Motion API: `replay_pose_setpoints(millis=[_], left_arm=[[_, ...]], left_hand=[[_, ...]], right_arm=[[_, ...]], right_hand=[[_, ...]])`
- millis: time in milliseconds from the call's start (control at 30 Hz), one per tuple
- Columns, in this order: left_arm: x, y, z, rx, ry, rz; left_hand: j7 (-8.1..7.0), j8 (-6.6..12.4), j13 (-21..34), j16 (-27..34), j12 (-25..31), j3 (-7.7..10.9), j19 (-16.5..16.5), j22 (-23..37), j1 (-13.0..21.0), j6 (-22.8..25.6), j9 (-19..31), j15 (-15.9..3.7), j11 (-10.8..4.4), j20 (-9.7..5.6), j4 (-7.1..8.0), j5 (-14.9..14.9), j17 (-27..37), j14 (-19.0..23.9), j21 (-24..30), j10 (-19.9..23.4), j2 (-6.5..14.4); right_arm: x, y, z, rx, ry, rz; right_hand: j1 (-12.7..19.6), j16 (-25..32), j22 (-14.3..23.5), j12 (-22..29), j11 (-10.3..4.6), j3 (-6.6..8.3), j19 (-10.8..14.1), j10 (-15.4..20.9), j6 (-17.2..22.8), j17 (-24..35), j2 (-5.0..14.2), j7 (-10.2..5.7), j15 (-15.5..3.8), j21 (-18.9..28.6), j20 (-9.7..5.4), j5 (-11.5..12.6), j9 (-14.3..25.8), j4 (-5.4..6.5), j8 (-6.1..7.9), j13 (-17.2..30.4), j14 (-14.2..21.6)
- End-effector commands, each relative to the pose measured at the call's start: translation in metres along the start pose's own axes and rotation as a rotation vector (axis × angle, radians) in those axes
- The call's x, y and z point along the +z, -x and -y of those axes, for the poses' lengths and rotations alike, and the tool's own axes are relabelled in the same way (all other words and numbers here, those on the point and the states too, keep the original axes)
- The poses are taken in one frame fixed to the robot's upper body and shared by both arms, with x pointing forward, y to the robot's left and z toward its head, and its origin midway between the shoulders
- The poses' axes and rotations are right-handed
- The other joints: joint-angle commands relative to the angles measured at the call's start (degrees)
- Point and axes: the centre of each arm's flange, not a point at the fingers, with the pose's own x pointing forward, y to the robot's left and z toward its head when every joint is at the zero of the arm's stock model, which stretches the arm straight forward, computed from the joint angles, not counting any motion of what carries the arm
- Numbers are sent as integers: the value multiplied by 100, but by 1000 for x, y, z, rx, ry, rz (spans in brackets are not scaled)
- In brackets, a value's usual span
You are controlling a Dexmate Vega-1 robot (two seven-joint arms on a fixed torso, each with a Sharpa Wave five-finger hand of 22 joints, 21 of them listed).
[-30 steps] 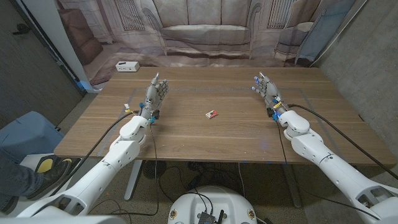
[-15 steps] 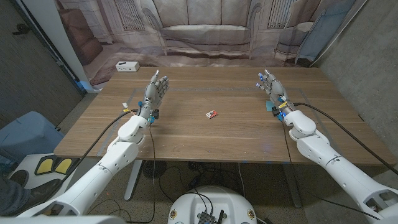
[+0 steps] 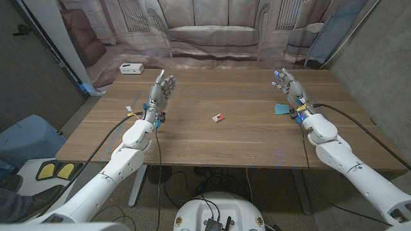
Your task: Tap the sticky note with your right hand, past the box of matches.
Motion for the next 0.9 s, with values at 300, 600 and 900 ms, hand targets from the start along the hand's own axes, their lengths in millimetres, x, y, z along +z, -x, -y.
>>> replay_pose_setpoints(millis=[300,600,900], left_arm=[[15,4,14,15,-62,-23],[20,-4,16,-17,-93,-9],[22,-11,17,-35,-94,12]], left_hand=[[13,61,17,49,59,-15,137,19,59,222,19,3,32,48,-39,2,23,160,30,172,-1],[9,52,17,42,59,-14,157,19,66,251,20,4,14,55,-46,2,23,192,17,202,12],[17,45,17,37,63,-13,162,20,71,283,21,7,0,56,-52,1,23,227,-2,245,23]], right_arm=[[3,25,16,-84,113,32],[5,33,20,-118,270,-10],[6,39,24,-152,388,-45]], right_hand=[[23,2,9,61,-9,-14,128,107,62,18,-18,-22,-13,-9,-14,40,5,-12,-18,23,116],[35,-20,10,48,-18,-17,114,113,89,14,-17,-65,-30,-35,-16,42,3,-17,-15,22,103],[58,-47,10,16,-37,-13,96,83,80,10,-6,-95,-34,-67,-25,44,1,-25,-29,22,86]])
